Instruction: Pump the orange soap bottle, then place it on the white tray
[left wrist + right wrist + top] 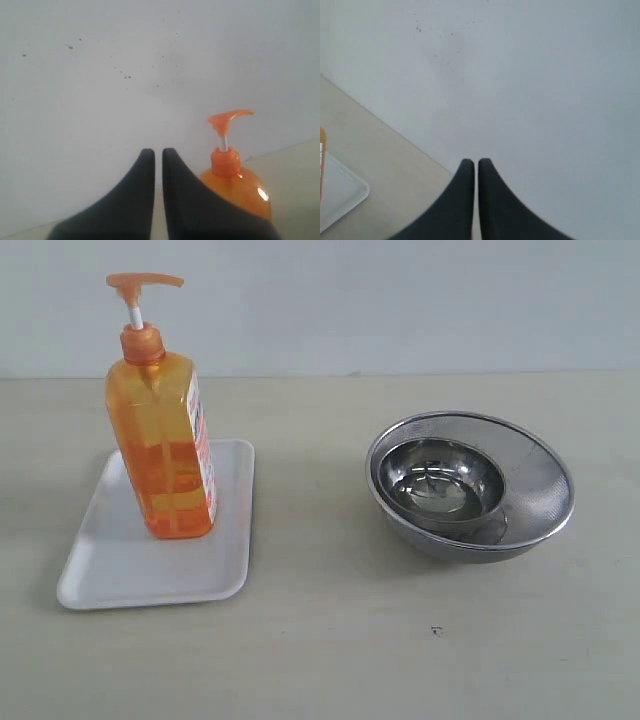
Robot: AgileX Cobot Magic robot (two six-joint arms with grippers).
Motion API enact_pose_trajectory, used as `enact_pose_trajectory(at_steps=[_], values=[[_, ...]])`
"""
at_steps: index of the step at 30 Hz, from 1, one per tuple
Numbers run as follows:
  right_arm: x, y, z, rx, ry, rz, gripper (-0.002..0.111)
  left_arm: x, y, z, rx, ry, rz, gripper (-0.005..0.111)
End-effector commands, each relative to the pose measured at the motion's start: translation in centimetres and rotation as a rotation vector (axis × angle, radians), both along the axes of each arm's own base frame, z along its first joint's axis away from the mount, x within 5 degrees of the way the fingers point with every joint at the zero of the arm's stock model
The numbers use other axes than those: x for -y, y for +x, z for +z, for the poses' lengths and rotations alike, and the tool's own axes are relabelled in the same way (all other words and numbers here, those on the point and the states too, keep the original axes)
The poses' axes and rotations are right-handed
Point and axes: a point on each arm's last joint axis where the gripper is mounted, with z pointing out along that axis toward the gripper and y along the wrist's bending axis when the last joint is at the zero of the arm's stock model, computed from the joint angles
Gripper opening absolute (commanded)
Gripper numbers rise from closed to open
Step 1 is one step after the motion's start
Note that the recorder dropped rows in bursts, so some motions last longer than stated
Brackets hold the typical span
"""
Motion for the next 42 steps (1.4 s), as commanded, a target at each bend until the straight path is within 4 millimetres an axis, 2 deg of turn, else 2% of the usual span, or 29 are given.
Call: enact_pose_trajectory(at_steps=[1,8,38,42], values=[[1.06,-1.5,-0.09,0.041,0.042,-0.073,0.0,0.11,-0.12,-0.19,-0.025,-0.066,-0.014,0.005],[0.97,-1.62,-0.13,-0.021,0.14,-0.071,0.0,0.28,-0.17,-0.11,-0.017,-0.068,-0.034,0.005],[1.12,-1.53,0.0,-0.008,0.15,-0.089,0.0,0.25,-0.16,-0.11,-0.019,-0.072,-0.031,0.005],[1.12,-1.53,0.0,-0.008,0.15,-0.089,0.0,0.08,-0.32,0.24,-0.021,-0.257,-0.023,0.005]])
